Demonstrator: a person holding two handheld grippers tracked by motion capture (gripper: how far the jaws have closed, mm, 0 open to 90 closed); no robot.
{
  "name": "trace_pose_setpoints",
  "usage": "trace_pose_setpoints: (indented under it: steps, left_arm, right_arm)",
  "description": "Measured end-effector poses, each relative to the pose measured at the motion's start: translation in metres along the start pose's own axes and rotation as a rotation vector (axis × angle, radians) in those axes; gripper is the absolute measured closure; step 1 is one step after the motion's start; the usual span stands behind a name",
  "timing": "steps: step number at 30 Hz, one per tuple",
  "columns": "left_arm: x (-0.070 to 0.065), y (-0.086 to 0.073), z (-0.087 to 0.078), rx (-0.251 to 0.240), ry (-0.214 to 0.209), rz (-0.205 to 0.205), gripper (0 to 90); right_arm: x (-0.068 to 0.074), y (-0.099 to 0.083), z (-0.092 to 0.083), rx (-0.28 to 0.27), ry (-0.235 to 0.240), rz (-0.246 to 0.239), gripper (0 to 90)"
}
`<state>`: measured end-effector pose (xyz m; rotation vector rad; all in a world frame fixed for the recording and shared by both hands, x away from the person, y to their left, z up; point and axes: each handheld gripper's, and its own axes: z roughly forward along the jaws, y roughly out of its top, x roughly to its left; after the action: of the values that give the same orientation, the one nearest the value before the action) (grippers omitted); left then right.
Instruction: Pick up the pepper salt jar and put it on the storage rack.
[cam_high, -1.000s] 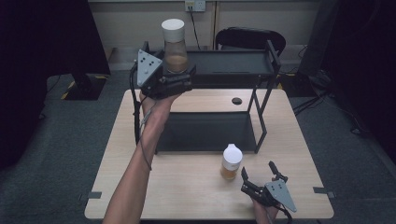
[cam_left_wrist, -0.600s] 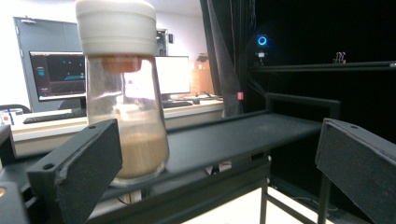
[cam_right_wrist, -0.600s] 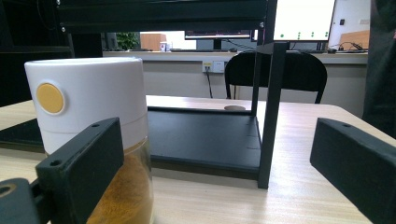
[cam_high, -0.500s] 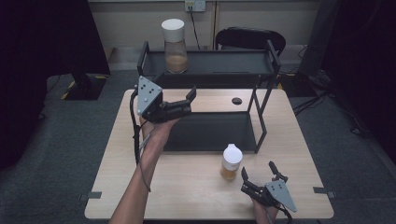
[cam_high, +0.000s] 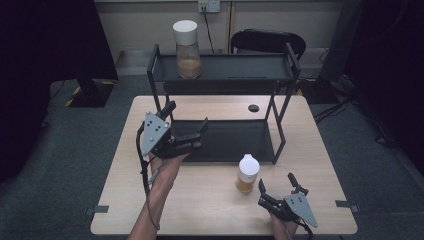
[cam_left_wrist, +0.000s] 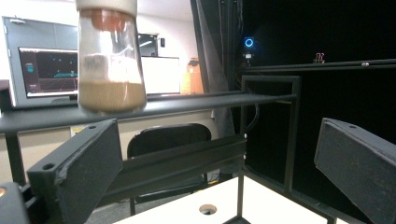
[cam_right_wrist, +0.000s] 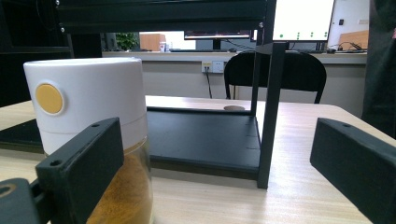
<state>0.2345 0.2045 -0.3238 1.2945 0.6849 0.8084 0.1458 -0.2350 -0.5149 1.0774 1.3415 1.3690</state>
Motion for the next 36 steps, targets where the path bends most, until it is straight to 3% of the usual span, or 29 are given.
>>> trace_pose_setpoints:
  steps: [5,7,12,14,17,23,26,31,33,36]
  left_arm:
    - [-0.003,-0.016,-0.006,0.021,0.010,0.011,0.0]
    - [-0.001,-0.022,-0.009,0.037,-0.005,-0.009,0.0]
    - [-0.008,-0.037,-0.019,0.041,0.022,-0.024,0.1]
    - [-0.011,-0.042,-0.024,0.044,0.043,-0.016,0.1]
    - [-0.009,-0.050,-0.032,0.053,0.058,-0.036,0.1]
    - [-0.009,-0.066,-0.045,0.073,0.127,-0.052,0.1]
    - [-0.009,-0.073,-0.051,0.086,0.146,-0.039,0.1]
    - [-0.007,-0.089,-0.061,0.078,0.169,-0.079,0.2]
    - [-0.010,-0.096,-0.064,0.087,0.192,-0.073,1.4]
    - [-0.010,-0.113,-0.070,0.057,0.204,-0.062,1.4]
  right_arm:
    - [0.000,0.000,0.000,0.001,0.002,-0.001,1.5]
    - [0.000,0.000,0.000,0.001,0.002,-0.001,1.4]
    - [0.000,0.000,0.000,0.001,0.002,-0.001,1.5]
    - [0.000,0.000,0.000,0.001,0.002,-0.001,1.5]
    - [0.000,0.000,0.000,0.001,0.003,-0.002,1.5]
    - [0.000,0.000,0.000,0.001,0.002,-0.002,1.5]
    - [0.000,0.000,0.000,0.001,0.001,-0.002,1.5]
    - [0.000,0.000,0.000,0.001,0.001,-0.002,1.5]
    - [0.000,0.000,0.000,0.001,0.000,-0.002,1.5]
    - [0.000,0.000,0.000,0.001,-0.001,-0.002,1.5]
